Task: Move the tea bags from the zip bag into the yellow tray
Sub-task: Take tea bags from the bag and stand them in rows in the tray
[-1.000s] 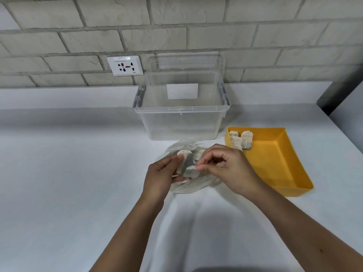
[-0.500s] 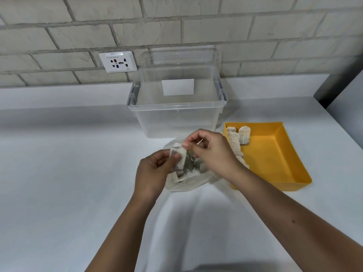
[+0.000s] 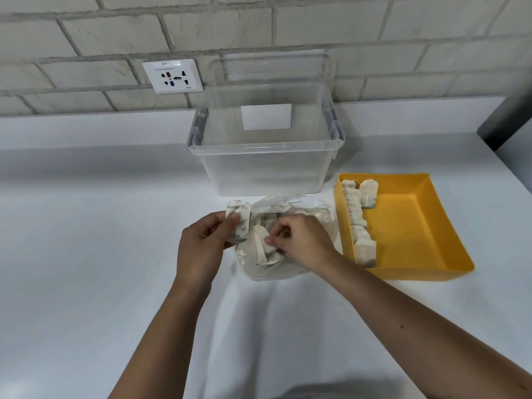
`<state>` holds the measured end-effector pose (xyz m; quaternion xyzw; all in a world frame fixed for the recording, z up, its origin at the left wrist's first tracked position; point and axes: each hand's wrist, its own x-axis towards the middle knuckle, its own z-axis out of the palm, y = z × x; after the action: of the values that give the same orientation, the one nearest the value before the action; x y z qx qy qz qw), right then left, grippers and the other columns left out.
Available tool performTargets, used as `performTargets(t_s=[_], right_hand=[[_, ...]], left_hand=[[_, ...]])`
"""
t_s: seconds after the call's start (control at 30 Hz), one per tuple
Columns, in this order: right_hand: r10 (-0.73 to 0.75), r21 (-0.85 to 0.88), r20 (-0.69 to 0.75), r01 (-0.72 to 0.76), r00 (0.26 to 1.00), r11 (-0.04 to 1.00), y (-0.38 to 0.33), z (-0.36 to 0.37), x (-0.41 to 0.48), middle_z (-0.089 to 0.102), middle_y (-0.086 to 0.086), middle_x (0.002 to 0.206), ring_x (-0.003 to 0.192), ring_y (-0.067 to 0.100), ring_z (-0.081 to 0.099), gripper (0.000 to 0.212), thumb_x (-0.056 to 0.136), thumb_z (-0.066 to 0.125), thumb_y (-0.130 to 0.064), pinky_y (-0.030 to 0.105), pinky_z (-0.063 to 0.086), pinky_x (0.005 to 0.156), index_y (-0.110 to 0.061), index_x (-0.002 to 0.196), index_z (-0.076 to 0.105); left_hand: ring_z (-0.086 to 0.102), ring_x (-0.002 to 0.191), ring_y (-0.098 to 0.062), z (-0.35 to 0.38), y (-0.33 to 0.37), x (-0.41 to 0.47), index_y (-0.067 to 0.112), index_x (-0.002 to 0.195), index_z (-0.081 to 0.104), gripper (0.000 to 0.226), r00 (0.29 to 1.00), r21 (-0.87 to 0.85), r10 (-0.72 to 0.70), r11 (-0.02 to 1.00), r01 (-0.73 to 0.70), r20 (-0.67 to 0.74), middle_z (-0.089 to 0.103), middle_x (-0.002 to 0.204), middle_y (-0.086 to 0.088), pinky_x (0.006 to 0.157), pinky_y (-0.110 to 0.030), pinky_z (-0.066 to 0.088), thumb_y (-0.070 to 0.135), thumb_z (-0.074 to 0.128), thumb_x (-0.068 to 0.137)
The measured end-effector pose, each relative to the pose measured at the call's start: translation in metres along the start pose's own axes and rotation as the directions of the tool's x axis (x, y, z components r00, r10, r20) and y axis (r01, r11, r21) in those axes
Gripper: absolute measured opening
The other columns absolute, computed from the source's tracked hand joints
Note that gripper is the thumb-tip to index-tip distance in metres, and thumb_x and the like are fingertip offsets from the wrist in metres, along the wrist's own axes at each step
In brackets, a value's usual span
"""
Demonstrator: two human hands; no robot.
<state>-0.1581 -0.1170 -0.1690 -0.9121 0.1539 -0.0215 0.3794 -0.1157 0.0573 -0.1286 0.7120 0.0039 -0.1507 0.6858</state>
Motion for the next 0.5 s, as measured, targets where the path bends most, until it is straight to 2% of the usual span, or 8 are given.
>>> performTargets(t_s=[0.1,0.17,0.27,0.4,0.5], right_hand=[[0.011,0.112,-0.062,-0.004,0.998,0.994,0.003,-0.028,-0.003,0.071,-0.012,0.075,0.072,0.003,0.064,0.013,0.074,0.083,-0.030,0.022,0.051,0.069,-0.023,0.074,0.072],[0.007,0.171,-0.029,-0.002,1.000,0.985,0.005,-0.047,-0.007,0.071,-0.010,0.073,0.067,0.000,0.063,0.012,0.074,0.083,-0.026,0.019,0.051,0.068,-0.019,0.077,0.075],[0.007,0.289,0.057,-0.023,0.998,0.957,0.003,-0.065,-0.016,0.070,-0.007,0.070,0.061,0.000,0.061,0.009,0.078,0.080,-0.021,0.016,0.049,0.062,-0.016,0.081,0.074],[0.064,0.545,0.139,-0.130,0.988,0.829,0.003,-0.076,-0.025,0.070,-0.003,0.074,0.064,0.008,0.060,0.007,0.081,0.075,-0.018,0.018,0.046,0.058,-0.013,0.086,0.073],[0.078,0.694,0.252,-0.236,0.965,0.680,0.002,-0.084,-0.029,0.067,-0.002,0.074,0.067,0.011,0.059,0.014,0.077,0.073,-0.021,0.020,0.047,0.058,-0.012,0.088,0.071]], left_hand=[[0.074,0.092,-0.025,-0.004,0.001,0.003,0.019,0.093,0.080,0.012,1.000,-0.004,-0.005,1.000,0.005,-0.031,0.079,0.091,-0.004,0.086,-0.037,0.060,0.021,0.068,0.092],[0.073,0.094,-0.028,-0.004,0.002,0.004,0.019,0.095,0.080,0.013,0.999,-0.014,-0.014,1.000,0.014,-0.040,0.079,0.092,-0.005,0.086,-0.038,0.060,0.022,0.067,0.093],[0.075,0.088,-0.024,0.001,0.002,0.002,0.020,0.093,0.079,0.014,0.999,-0.013,-0.028,1.000,0.028,-0.030,0.079,0.089,-0.003,0.077,-0.030,0.060,0.020,0.065,0.095],[0.075,0.083,-0.021,0.014,0.003,-0.003,0.022,0.087,0.079,0.017,0.999,-0.002,-0.049,0.999,0.049,0.017,0.079,0.087,-0.002,0.071,-0.027,0.059,0.019,0.064,0.095],[0.074,0.083,-0.020,0.021,0.002,-0.007,0.020,0.089,0.078,0.017,0.996,-0.008,-0.071,0.997,0.071,0.054,0.079,0.088,-0.003,0.070,-0.026,0.060,0.019,0.064,0.096]])
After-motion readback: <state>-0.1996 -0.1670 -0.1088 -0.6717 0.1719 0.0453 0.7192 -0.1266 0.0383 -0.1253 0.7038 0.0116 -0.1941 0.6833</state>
